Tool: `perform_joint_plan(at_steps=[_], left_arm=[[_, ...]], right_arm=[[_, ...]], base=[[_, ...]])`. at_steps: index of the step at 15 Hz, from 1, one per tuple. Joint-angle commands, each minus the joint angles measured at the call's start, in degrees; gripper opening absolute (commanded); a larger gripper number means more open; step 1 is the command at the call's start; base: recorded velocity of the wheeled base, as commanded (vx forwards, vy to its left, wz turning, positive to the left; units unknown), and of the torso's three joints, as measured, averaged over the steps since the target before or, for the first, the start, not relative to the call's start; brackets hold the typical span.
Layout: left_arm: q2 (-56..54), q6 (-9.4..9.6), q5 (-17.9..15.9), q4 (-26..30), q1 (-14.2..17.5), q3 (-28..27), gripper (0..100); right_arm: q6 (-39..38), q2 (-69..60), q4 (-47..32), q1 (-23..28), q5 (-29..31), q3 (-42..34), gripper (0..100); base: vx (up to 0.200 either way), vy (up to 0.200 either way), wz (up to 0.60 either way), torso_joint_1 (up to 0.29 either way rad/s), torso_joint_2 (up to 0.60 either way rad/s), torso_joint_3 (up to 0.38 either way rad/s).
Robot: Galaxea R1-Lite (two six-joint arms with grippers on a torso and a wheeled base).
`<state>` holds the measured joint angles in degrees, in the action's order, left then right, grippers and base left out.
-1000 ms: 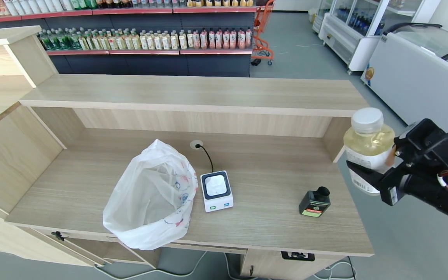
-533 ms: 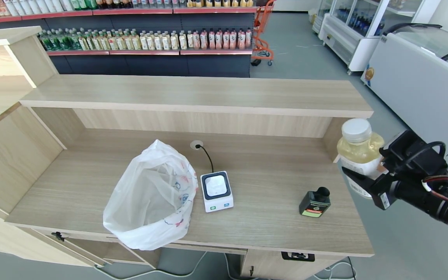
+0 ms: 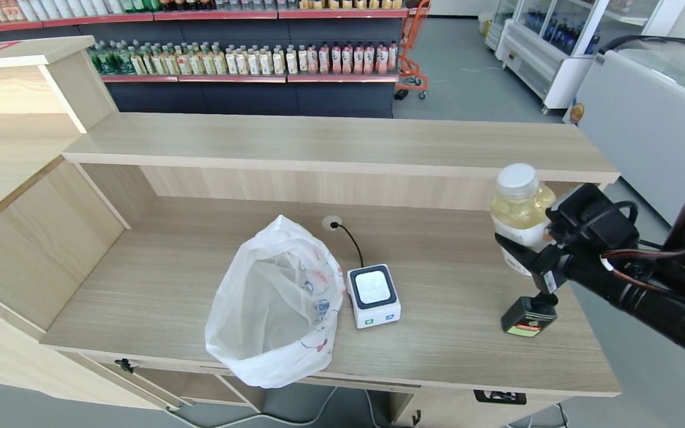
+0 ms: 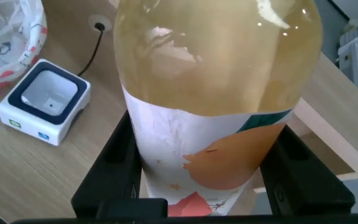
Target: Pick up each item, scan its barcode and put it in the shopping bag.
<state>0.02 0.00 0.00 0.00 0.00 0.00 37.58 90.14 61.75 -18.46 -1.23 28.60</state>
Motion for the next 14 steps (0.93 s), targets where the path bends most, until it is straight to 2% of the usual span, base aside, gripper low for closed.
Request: perform_joint_plan(at_steps=[1, 5, 6, 9, 14], left_arm=[[-0.02, 0.00, 0.00, 0.00, 0.00, 0.00, 100], [-0.02, -0.09, 0.00, 0.00, 0.00, -0.09, 100], [-0.02, 0.00, 0.00, 0.00, 0.00, 0.00, 100], [-0.02, -0.18, 0.00, -0.09, 0.00, 0.00, 100], [-0.02, -0.18, 0.00, 0.00, 0.00, 0.00, 100]], right_arm=[[-0.05, 9.00, 4.35, -1.85, -0.97, 4.45, 0], [1.70, 19.02, 14.54, -3.16, -7.82, 7.79, 0], [2.41, 22.45, 18.59, -3.16, -9.14, 8.05, 0], [3.11, 28.34, 23.16, -3.16, -10.81, 8.75, 0], [3.37, 32.03, 24.21, -2.29, -16.17, 11.04, 0]], base=[[0.000, 0.200, 0.00, 0.002, 0.00, 0.002], [0.000, 0.200, 0.00, -0.003, 0.00, 0.001], [0.000, 0.000, 0.00, 0.000, 0.00, 0.000], [0.000, 0.000, 0.00, 0.000, 0.00, 0.000], [0.000, 0.000, 0.00, 0.000, 0.00, 0.000]])
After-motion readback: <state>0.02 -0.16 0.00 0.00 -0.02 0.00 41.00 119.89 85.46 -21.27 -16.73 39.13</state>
